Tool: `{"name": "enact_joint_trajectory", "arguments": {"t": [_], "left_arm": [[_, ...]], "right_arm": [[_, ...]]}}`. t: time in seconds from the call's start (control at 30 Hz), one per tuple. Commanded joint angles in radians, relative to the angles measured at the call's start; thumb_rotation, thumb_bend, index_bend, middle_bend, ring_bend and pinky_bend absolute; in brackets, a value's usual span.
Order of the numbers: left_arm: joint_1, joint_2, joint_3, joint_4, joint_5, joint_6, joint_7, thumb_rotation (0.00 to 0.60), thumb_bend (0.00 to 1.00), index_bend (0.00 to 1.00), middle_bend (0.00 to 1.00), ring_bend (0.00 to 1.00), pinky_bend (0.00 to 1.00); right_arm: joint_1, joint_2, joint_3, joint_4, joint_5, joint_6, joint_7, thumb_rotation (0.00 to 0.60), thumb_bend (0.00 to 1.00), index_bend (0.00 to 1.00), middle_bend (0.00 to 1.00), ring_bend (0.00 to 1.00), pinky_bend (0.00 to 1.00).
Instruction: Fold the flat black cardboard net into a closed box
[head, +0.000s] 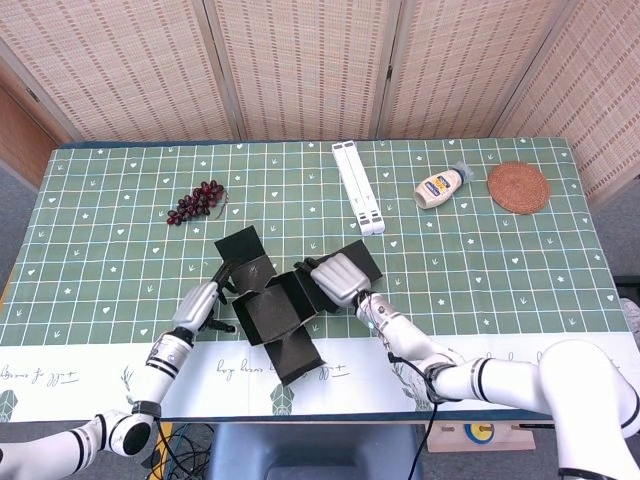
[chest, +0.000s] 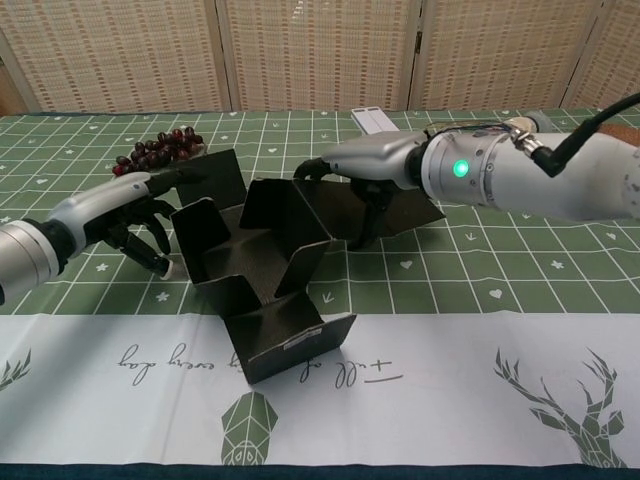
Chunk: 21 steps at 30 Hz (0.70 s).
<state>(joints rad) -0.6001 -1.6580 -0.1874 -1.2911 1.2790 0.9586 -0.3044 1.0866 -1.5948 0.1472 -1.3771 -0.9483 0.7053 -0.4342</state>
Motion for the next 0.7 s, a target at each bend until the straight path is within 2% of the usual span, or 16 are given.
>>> {"name": "enact_joint_trajectory", "arguments": {"t": [0.03, 0.5, 0.7], "left_arm": [[0.002, 0.007, -0.001, -0.014, -0.005, -0.014, -0.035, 0.6, 0.12, 0.0, 0.0, 0.33, 0.44], [0.007, 0.014, 0.007, -0.022, 0.043, -0.006, -0.161, 0.6, 0.12, 0.0, 0.0, 0.34, 0.44], [0.005, 0.018, 0.021, -0.023, 0.073, 0.009, -0.157, 0.6, 0.12, 0.0, 0.0, 0.35, 0.44]], "right_arm": [[0.017, 0.019, -0.013, -0.007, -0.032, -0.015, -0.022, 0.6, 0.42, 0.25, 0.32, 0.78, 1.0], [0.082, 0.076, -0.035, -0.017, -0.108, -0.092, -0.048, 0.6, 0.45, 0.29, 0.35, 0.79, 1.0], [0.105, 0.091, -0.042, -0.015, -0.145, -0.132, -0.026, 0.6, 0.45, 0.31, 0.35, 0.79, 1.0]]}}
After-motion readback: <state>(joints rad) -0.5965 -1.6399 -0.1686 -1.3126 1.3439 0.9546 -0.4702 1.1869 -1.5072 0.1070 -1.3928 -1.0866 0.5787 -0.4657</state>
